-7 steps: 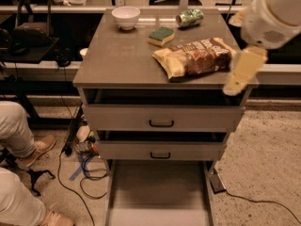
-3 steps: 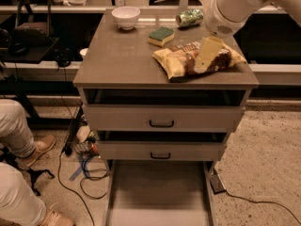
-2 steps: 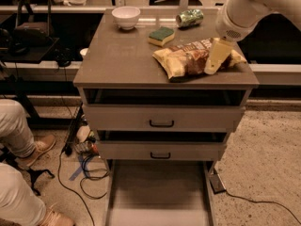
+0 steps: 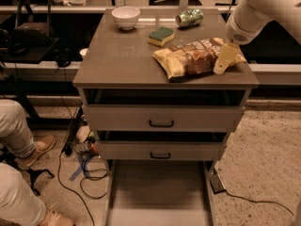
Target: Place brown chip bag into bottom drawer
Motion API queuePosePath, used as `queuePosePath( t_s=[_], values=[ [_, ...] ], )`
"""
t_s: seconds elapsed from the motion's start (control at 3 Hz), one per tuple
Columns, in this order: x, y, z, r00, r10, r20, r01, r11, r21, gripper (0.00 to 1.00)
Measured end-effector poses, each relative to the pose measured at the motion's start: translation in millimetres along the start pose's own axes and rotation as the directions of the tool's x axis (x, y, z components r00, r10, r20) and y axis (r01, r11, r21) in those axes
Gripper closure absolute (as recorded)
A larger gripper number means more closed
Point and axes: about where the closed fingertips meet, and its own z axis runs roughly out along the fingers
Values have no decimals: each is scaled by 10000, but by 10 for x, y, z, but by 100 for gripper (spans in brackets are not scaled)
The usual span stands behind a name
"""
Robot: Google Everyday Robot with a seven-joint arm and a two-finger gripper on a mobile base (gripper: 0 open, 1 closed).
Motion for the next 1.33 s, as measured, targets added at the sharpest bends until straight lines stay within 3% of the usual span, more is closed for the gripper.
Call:
queuePosePath(
  t_s=[0.33, 1.0, 1.33],
  values=[
    [21, -98, 197, 9999, 91, -42, -91, 9999, -141, 0],
    [-24, -71, 506, 9987, 429, 270, -404, 9953, -877, 49],
    [-77, -24, 448, 9969, 588, 530, -537, 9944, -915, 72]
  ],
)
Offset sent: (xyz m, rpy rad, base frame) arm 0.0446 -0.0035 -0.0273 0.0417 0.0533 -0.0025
